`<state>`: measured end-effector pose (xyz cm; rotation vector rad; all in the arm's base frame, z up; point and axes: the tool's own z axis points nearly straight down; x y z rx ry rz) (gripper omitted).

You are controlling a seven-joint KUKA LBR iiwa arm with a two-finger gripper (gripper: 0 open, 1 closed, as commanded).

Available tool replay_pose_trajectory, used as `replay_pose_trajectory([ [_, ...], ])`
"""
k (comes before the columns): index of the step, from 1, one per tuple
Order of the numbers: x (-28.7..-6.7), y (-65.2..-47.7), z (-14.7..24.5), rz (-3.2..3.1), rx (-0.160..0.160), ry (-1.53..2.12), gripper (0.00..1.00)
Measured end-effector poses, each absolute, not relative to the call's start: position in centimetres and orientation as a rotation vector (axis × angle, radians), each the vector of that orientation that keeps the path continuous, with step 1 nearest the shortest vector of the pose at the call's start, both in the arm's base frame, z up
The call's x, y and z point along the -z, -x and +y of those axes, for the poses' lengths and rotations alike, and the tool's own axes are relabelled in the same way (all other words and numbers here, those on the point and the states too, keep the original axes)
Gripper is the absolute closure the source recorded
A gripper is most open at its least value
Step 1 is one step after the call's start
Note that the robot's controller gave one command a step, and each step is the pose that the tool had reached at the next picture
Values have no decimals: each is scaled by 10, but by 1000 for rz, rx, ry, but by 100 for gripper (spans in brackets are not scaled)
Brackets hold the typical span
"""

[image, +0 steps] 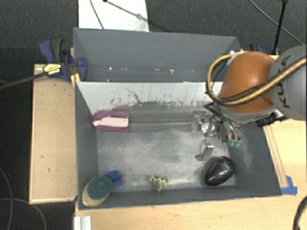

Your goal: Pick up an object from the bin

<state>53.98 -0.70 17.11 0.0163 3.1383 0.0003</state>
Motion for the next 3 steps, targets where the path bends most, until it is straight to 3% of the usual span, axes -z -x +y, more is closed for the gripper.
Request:
replay_pose_trajectory([
  [1, -126, -504, -74, 3132, 2, 276, 0],
  [2, -91, -489, -122, 3146, -3, 46, 0],
  [3, -96, -493, -120, 3134, -2, 54, 100],
])
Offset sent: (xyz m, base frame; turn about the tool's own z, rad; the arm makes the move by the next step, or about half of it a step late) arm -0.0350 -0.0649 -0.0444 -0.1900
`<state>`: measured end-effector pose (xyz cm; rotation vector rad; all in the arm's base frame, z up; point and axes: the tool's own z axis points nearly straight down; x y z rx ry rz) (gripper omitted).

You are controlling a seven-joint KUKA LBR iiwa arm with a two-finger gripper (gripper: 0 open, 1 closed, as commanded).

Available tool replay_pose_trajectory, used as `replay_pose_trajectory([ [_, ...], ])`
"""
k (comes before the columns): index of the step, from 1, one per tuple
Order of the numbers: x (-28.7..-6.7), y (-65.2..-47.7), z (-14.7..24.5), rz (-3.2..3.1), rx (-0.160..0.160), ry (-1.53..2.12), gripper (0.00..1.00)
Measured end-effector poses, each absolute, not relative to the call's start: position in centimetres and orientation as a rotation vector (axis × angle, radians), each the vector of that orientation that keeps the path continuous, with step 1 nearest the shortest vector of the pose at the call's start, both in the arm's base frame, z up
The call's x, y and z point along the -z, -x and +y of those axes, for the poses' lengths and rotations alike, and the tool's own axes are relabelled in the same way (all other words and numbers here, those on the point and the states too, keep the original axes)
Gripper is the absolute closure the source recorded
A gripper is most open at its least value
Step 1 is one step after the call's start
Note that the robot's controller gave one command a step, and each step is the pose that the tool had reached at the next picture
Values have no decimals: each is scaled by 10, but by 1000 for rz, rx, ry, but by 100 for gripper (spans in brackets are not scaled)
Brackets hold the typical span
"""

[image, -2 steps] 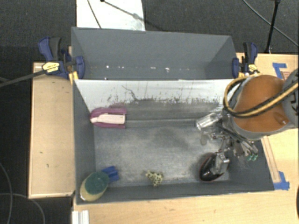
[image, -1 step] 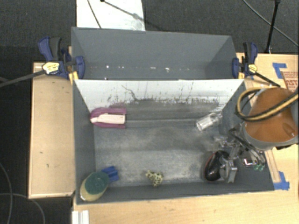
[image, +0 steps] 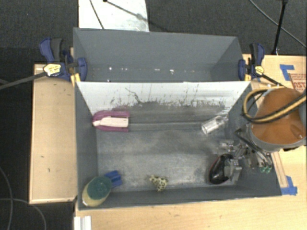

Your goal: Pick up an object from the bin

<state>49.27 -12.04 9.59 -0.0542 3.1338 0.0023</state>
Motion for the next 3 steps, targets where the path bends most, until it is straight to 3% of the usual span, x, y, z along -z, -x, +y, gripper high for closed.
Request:
replay_pose_trajectory([
  [1, -69, -496, -16, 3140, -8, 132, 100],
  [2, -184, -511, 8, 3097, -3, -477, 100],
  [3, -134, -536, 41, 3120, -2, -381, 100],
])
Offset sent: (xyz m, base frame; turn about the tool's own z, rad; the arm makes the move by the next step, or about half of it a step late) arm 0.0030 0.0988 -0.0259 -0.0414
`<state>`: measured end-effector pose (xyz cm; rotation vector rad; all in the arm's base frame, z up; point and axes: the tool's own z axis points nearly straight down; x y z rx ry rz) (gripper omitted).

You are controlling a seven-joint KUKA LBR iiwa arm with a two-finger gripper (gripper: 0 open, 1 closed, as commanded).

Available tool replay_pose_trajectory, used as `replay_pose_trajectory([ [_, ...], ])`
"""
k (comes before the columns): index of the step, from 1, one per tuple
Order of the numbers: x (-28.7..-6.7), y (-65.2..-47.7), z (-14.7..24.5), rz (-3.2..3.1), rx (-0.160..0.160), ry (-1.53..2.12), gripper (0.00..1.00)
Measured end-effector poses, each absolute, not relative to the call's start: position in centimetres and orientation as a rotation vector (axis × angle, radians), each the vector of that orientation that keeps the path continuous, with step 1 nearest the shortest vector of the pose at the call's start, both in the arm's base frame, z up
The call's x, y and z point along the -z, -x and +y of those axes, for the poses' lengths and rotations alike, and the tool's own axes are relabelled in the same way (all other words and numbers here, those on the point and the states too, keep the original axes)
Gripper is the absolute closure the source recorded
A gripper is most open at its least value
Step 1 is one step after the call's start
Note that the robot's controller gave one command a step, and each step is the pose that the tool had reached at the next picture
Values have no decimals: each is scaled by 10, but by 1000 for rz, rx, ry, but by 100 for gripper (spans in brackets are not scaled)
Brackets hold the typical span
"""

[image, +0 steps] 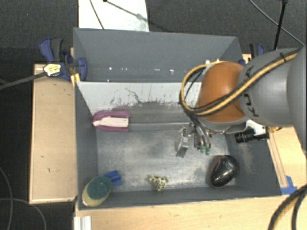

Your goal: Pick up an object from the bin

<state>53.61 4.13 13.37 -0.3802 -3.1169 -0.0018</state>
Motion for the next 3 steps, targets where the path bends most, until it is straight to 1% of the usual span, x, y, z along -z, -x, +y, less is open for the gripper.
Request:
replay_pose_trajectory([
  [1, -132, -496, 35, -3137, 0, -159, 100],
  [2, -132, -496, 35, -3138, 0, -159, 0],
  [3, -92, -513, -46, -3128, -5, -275, 0],
])
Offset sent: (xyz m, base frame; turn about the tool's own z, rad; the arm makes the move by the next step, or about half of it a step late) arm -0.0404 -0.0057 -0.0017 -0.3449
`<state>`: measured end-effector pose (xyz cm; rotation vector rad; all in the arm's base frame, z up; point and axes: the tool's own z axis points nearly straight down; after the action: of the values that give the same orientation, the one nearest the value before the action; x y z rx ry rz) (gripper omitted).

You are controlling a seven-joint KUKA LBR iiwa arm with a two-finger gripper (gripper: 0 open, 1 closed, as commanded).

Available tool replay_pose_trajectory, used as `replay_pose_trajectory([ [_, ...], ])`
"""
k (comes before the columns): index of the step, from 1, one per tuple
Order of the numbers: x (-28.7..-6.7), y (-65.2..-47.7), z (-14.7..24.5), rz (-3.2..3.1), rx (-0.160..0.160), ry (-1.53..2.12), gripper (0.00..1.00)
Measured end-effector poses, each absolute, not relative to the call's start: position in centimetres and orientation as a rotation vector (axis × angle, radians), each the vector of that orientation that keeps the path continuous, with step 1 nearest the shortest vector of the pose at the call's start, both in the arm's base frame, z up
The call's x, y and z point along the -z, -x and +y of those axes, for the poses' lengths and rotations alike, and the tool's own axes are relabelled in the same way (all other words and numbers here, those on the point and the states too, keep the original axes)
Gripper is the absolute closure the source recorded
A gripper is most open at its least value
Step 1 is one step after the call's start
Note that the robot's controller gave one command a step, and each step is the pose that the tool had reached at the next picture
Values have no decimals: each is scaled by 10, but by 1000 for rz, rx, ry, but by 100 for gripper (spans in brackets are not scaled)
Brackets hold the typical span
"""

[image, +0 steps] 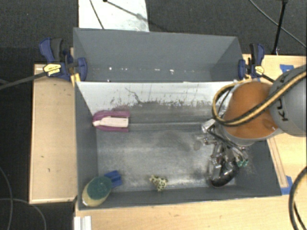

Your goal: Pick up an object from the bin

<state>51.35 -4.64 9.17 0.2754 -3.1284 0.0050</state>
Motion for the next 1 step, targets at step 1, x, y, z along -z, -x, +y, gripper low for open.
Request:
replay_pose_trajectory([
  [1, -98, -482, -100, -3071, 0, -642, 0],
])
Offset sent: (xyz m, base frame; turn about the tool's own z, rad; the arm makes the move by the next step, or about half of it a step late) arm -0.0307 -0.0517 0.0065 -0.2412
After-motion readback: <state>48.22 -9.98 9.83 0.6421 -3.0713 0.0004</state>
